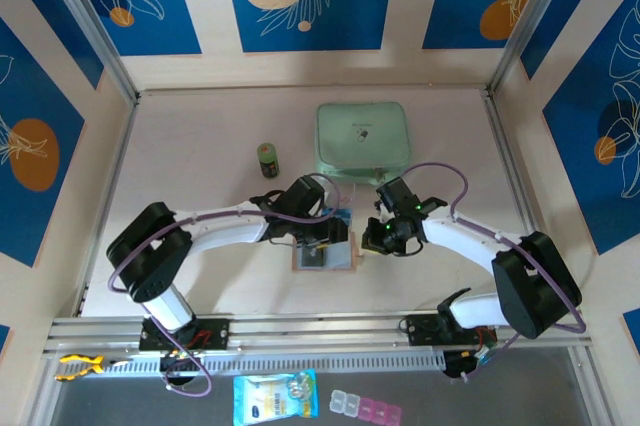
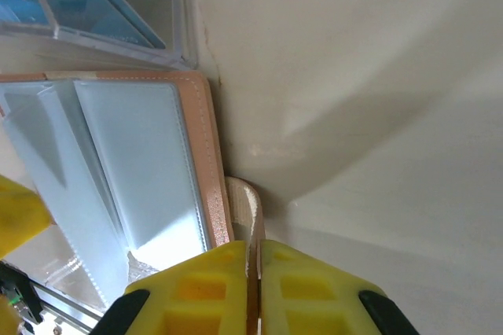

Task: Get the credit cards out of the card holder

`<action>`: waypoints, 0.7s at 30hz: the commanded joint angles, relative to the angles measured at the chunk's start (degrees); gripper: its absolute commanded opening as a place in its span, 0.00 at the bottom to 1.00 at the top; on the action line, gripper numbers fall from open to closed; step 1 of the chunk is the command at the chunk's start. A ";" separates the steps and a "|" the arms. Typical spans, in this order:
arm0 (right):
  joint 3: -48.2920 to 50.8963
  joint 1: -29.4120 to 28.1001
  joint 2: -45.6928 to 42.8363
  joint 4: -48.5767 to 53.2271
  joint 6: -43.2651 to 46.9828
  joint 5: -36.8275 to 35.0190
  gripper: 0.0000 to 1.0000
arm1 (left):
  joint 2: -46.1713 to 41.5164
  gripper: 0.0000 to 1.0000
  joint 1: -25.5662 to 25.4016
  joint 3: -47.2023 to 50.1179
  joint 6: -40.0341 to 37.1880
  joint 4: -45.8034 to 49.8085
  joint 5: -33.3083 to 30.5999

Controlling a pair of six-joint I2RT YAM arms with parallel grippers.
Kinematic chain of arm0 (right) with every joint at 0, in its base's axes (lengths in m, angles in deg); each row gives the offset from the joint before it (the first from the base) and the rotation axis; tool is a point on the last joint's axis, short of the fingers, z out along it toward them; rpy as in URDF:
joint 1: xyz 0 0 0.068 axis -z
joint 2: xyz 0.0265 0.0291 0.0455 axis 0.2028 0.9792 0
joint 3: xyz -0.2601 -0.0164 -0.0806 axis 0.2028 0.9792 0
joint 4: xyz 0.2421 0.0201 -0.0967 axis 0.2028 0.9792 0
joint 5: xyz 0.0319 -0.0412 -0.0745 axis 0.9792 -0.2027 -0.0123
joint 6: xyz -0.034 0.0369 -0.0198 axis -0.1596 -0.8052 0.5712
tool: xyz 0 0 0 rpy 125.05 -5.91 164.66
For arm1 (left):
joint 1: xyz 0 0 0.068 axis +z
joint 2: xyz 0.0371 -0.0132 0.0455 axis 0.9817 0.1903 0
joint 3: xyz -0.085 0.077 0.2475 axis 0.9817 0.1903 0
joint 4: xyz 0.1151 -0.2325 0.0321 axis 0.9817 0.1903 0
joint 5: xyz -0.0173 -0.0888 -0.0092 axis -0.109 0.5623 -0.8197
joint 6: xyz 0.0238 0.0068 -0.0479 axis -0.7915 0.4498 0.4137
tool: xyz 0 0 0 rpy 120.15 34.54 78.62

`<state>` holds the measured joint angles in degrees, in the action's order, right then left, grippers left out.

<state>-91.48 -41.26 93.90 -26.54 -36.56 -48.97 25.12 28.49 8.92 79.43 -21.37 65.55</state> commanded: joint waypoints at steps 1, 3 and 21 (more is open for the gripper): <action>-1.25 0.86 1.01 0.73 2.10 0.57 0.09 | -2.03 0.51 0.71 0.34 -1.40 2.20 -1.38; -1.75 1.32 1.46 0.92 2.74 0.91 0.08 | -2.41 0.52 0.99 0.49 -1.57 2.32 -1.57; -2.47 2.38 1.26 2.31 3.72 1.66 0.11 | -6.12 0.56 1.93 1.35 -3.19 2.76 -2.88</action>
<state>-92.18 -39.31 95.26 -26.01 -33.55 -48.71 21.10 29.67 9.27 77.66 -20.27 64.09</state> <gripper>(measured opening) 0.103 0.559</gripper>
